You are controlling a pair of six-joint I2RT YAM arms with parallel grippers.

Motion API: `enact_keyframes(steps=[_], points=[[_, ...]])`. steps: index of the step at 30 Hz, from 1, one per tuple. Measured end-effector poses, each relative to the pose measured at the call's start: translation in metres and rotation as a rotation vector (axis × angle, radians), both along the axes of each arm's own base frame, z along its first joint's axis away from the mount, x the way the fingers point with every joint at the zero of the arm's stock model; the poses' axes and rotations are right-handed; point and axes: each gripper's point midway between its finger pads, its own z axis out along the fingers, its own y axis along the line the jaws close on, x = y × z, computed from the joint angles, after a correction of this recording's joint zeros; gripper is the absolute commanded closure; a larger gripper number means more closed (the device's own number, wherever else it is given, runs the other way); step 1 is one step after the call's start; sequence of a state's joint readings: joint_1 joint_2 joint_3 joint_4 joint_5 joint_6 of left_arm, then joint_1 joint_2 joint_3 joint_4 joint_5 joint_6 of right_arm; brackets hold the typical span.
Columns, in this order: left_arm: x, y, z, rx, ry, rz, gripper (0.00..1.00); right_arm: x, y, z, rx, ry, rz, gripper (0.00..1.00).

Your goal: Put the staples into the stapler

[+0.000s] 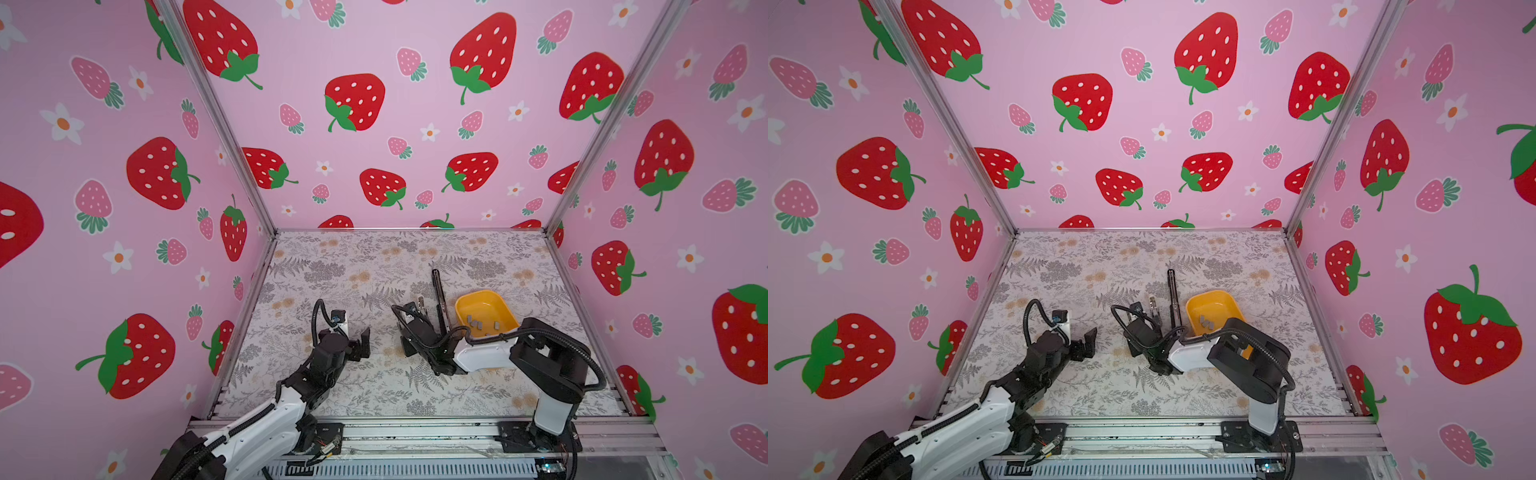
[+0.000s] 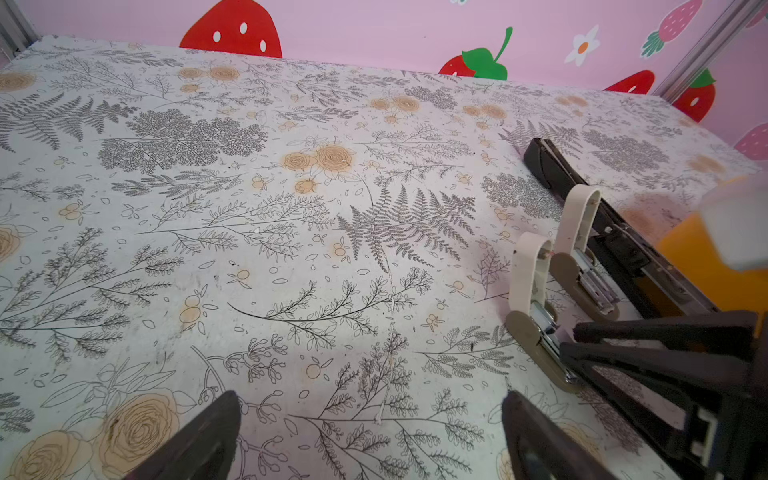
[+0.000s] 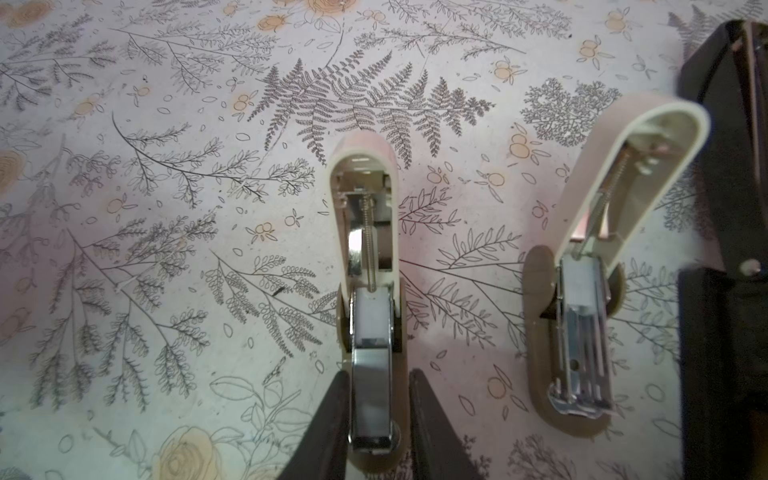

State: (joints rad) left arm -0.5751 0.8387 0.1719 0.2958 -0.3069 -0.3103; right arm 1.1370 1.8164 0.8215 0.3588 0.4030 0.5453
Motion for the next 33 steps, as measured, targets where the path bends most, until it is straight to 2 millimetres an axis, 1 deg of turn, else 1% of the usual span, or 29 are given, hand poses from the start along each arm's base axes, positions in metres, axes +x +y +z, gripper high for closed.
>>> enact_keyframes(steps=[1,4,5,8,14,16,19,25,26,28,33], points=[[0.0,0.0,0.0,0.0,0.0,0.0,0.01,0.0,0.0,0.001,-0.001,-0.001,0.001,0.64],[0.0,0.0,0.0,0.0,0.0,0.0,0.01,-0.001,0.0,0.004,0.0,-0.003,0.008,0.51],[0.0,0.0,0.0,0.0,0.0,0.0,0.01,-0.001,0.0,0.006,0.002,-0.004,0.012,0.49],[0.0,0.0,0.0,-0.001,-0.001,-0.001,0.01,-0.001,0.002,0.016,0.022,-0.012,0.017,0.49],[0.0,0.0,0.0,-0.001,-0.001,-0.001,0.01,-0.001,0.005,0.05,0.092,-0.049,0.022,0.49],[0.0,0.0,0.0,-0.001,-0.001,-0.001,0.01,0.0,0.006,0.052,0.097,-0.051,0.021,0.52],[0.0,0.0,0.0,-0.001,-0.001,-0.001,0.01,0.004,0.002,0.043,0.079,-0.04,0.009,0.56],[0.0,0.0,0.0,0.0,0.001,-0.001,0.01,0.009,-0.006,0.007,0.013,0.01,-0.011,0.61],[0.0,0.0,-0.001,0.0,0.002,-0.001,0.01,0.009,-0.008,0.002,0.004,0.017,-0.015,0.64],[0.0,0.0,0.0,0.001,0.001,-0.002,0.01,0.012,-0.008,-0.001,0.004,0.022,-0.023,0.68],[0.0,0.0,0.0,0.001,0.001,-0.002,0.01,0.015,-0.01,-0.002,0.009,0.031,-0.032,0.69]])
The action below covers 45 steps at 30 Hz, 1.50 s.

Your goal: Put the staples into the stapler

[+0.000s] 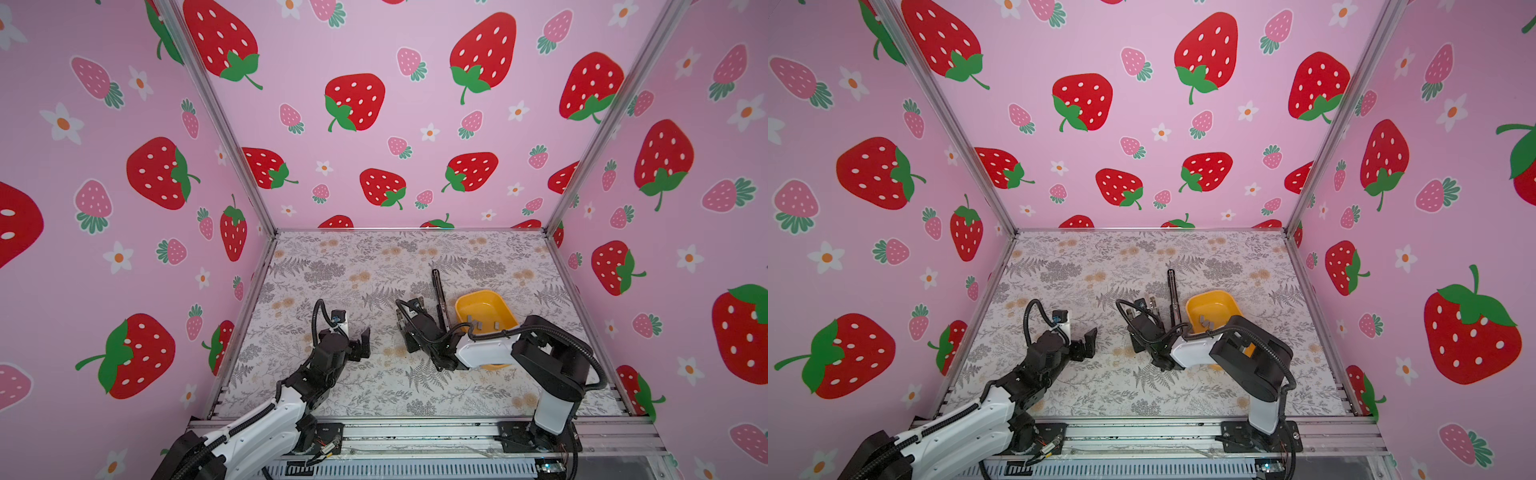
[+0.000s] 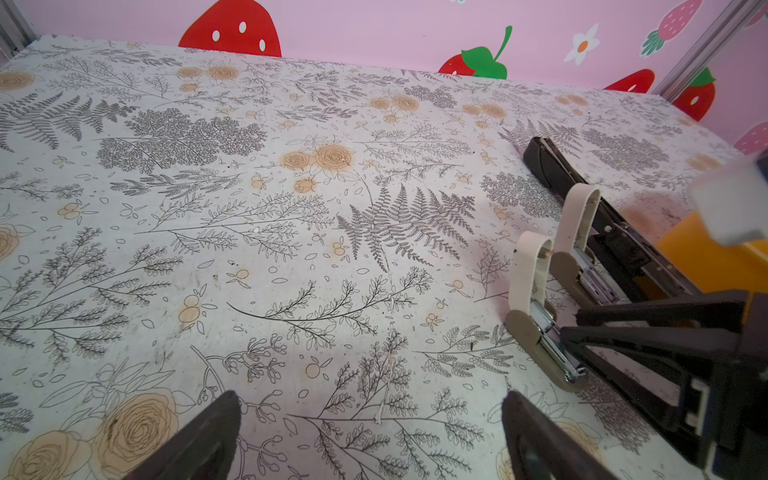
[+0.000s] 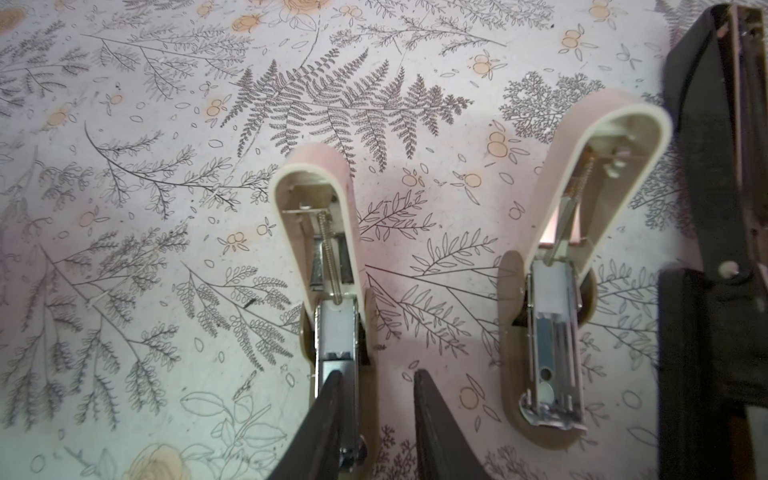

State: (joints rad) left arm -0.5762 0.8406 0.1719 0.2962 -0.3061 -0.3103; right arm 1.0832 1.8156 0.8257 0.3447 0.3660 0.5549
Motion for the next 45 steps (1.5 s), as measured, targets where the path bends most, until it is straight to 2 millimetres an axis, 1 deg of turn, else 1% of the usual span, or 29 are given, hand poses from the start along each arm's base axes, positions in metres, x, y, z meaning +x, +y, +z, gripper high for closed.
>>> enact_keyframes(steps=[3,7,8,10,12,14,16,18,20,22,25,27,31,34,37,39,40,45], points=[[0.0,0.0,0.0,0.0,0.0,0.0,0.01,0.0,0.0,0.0,0.002,0.001,0.0,0.69],[0.0,0.0,0.0,0.0,0.0,-0.001,0.01,-0.001,-0.002,0.002,-0.001,0.001,0.001,0.65],[0.0,0.0,0.0,0.0,0.0,-0.001,0.01,-0.002,-0.004,0.003,-0.002,0.001,0.001,0.63],[0.0,0.0,0.001,-0.015,0.001,0.004,0.01,-0.005,-0.009,0.01,0.006,-0.01,0.005,0.51],[-0.001,0.0,0.006,-0.059,-0.005,0.019,0.01,-0.008,-0.015,0.021,0.024,-0.033,0.018,0.41],[0.0,0.002,0.02,-0.117,-0.042,0.048,0.01,-0.013,-0.021,0.032,0.053,-0.065,0.041,0.33],[0.0,0.01,0.039,-0.183,-0.1,0.098,0.01,-0.016,-0.023,0.036,0.072,-0.08,0.06,0.33],[-0.001,0.015,0.06,-0.242,-0.165,0.114,0.01,-0.018,-0.022,0.034,0.071,-0.082,0.079,0.34],[-0.004,0.018,0.076,-0.289,-0.217,0.116,0.01,-0.019,-0.018,0.028,0.066,-0.077,0.096,0.34],[-0.006,0.02,0.08,-0.302,-0.222,0.12,0.01,-0.02,-0.016,0.017,0.046,-0.065,0.112,0.34],[-0.008,0.022,0.069,-0.282,-0.165,0.131,0.01,-0.021,-0.014,-0.006,-0.001,-0.035,0.13,0.33],[-0.007,0.02,0.065,-0.278,-0.134,0.12,0.01,-0.022,-0.013,-0.016,-0.025,-0.027,0.143,0.33],[0.0,0.012,0.059,-0.271,-0.047,0.087,0.0,-0.021,-0.006,-0.014,-0.021,-0.03,0.162,0.34],[0.013,0.008,0.053,-0.292,0.028,0.07,0.06,-0.019,-0.005,-0.016,-0.033,-0.041,0.169,0.38],[0.025,0.006,0.037,-0.33,0.118,0.059,0.08,-0.019,-0.004,-0.016,-0.037,-0.049,0.176,0.44],[0.029,0.003,0.026,-0.353,0.172,0.046,0.09,-0.018,-0.004,-0.017,-0.044,-0.056,0.18,0.48],[0.03,0.002,0.021,-0.362,0.193,0.037,0.1,-0.017,-0.003,-0.018,-0.044,-0.061,0.18,0.52],[0.038,-0.01,0.005,-0.377,0.251,-0.008,0.15,-0.013,0.004,-0.017,-0.035,-0.086,0.191,0.62]])
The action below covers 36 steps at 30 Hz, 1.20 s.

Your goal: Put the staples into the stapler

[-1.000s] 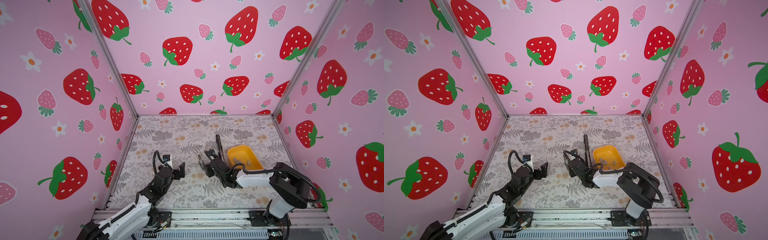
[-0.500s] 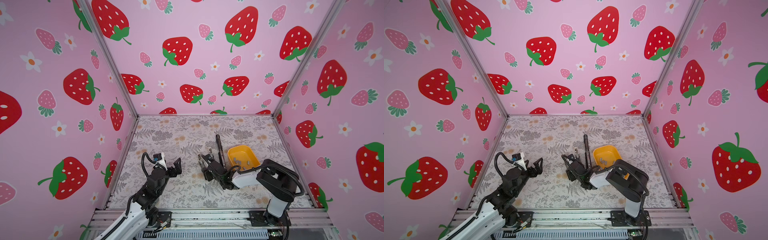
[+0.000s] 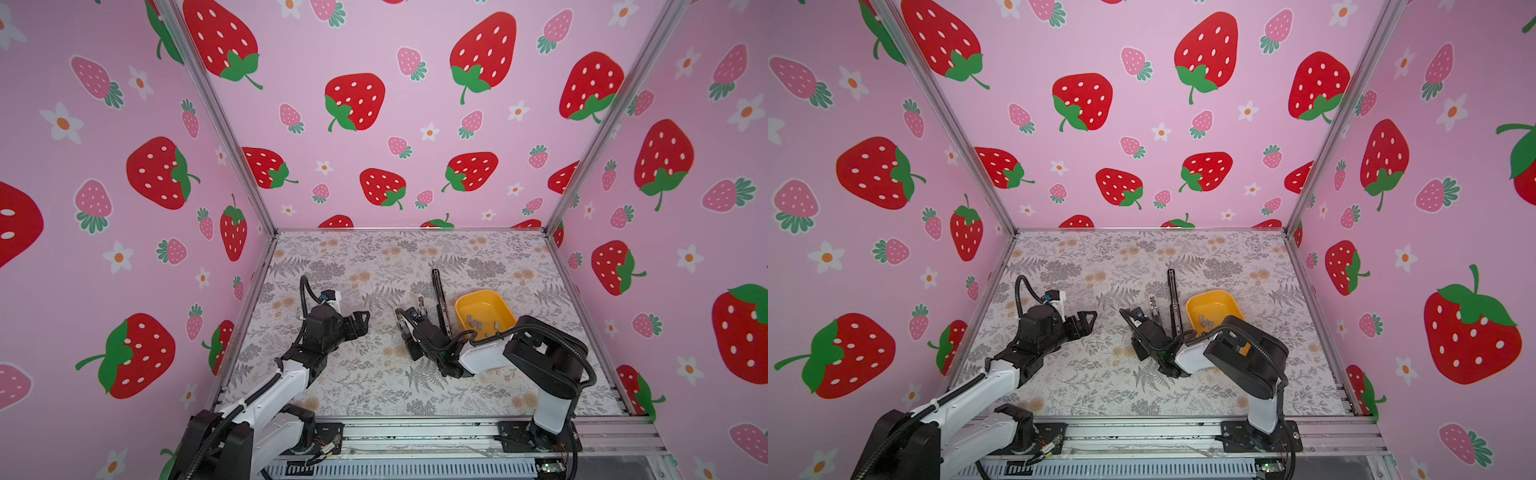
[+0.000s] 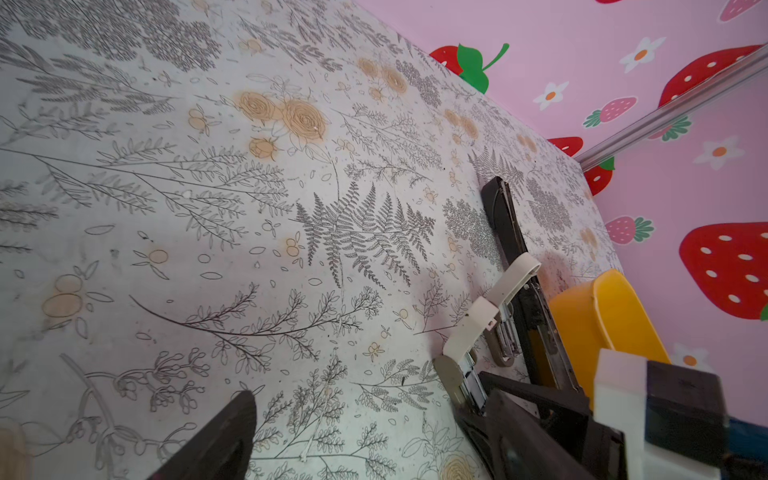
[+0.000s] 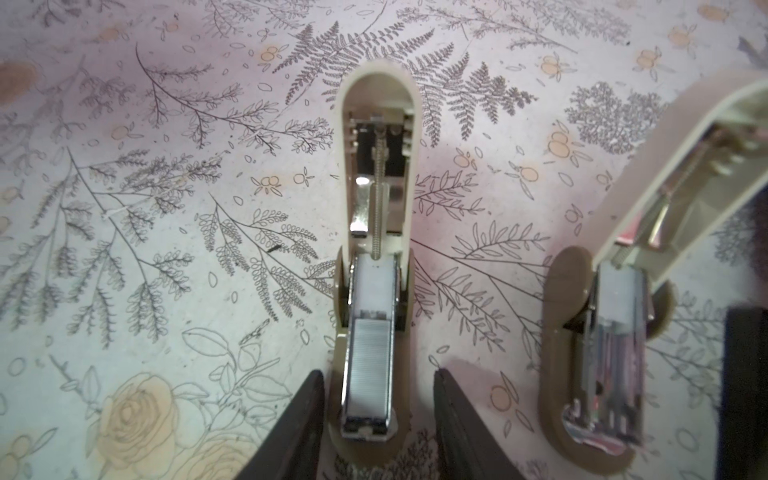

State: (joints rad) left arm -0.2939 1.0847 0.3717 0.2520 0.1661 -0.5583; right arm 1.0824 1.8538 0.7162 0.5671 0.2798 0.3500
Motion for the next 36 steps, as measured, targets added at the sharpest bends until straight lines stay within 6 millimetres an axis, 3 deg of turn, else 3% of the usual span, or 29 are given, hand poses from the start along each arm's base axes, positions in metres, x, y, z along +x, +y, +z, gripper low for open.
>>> enact_keyframes(steps=[16,36], points=[[0.037,-0.016,-0.044,0.05,0.066,-0.056,0.16,-0.005,0.009,0.001,0.021,-0.013,0.049,0.75],[0.047,-0.053,-0.06,0.119,0.006,-0.177,0.15,-0.022,0.036,0.001,0.079,-0.006,0.14,0.79]])
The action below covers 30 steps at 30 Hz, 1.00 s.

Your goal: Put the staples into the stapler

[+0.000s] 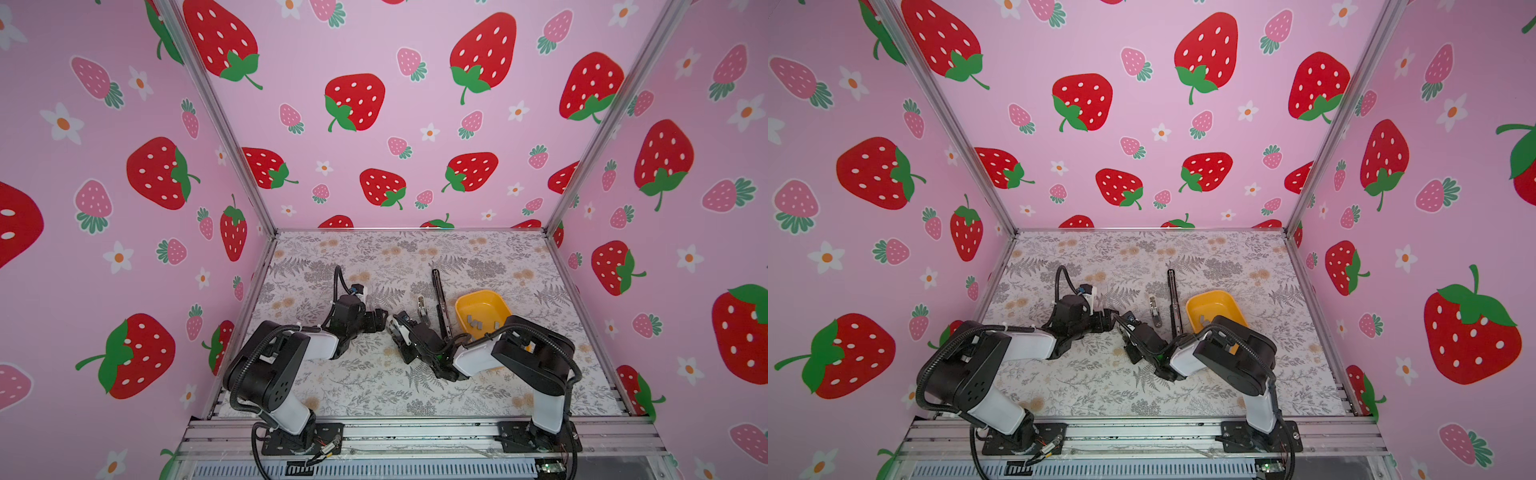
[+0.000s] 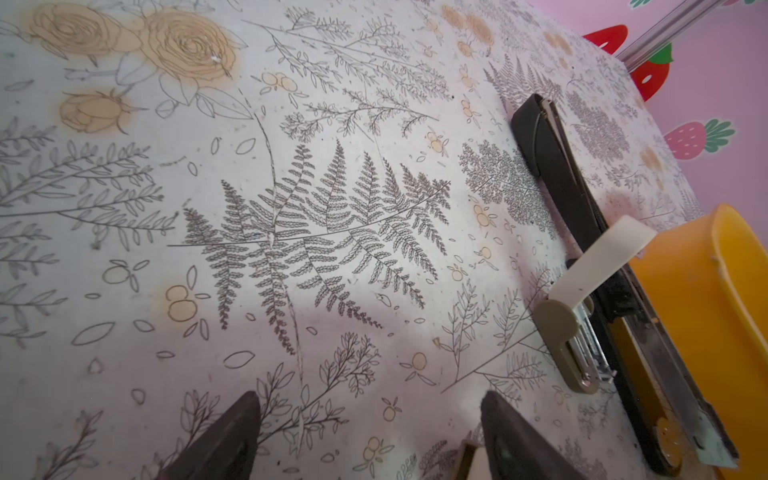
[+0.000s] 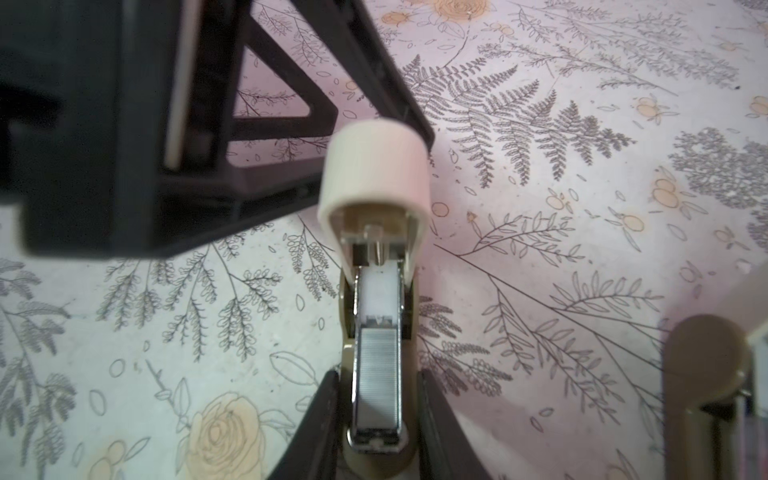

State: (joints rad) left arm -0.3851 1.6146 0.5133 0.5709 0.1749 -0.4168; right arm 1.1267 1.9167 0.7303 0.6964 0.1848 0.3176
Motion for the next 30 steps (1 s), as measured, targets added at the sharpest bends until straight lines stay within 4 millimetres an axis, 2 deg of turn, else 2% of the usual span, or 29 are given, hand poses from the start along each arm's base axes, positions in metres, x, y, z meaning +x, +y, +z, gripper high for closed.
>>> enact_keyframes(steps=[5,8,11,15,18,22,25,30], points=[[-0.005,-0.012,0.008,0.025,-0.072,-0.049,0.15,-0.004,0.004,0.0,0.01,0.006,0.017,0.79],[-0.016,-0.017,0.002,0.047,-0.084,-0.075,0.15,-0.004,0.006,0.0,0.018,0.006,0.017,0.79],[-0.025,-0.016,-0.005,0.064,-0.088,-0.084,0.15,-0.004,0.006,0.0,0.023,0.011,0.013,0.78],[-0.028,-0.013,-0.003,0.076,-0.123,-0.071,0.15,-0.005,0.006,0.0,0.026,0.014,0.01,0.73],[-0.033,-0.01,-0.002,0.083,-0.142,-0.064,0.15,-0.005,0.005,0.001,0.027,0.015,0.009,0.66],[-0.041,-0.006,-0.001,0.084,-0.153,-0.063,0.15,-0.009,-0.001,0.004,0.02,0.025,0.011,0.49],[-0.041,-0.007,0.006,0.081,-0.173,-0.067,0.14,-0.014,-0.006,0.016,0.031,0.023,0.019,0.44],[-0.04,-0.007,0.014,0.078,-0.197,-0.072,0.14,-0.018,-0.012,0.051,0.1,-0.006,0.027,0.48]])
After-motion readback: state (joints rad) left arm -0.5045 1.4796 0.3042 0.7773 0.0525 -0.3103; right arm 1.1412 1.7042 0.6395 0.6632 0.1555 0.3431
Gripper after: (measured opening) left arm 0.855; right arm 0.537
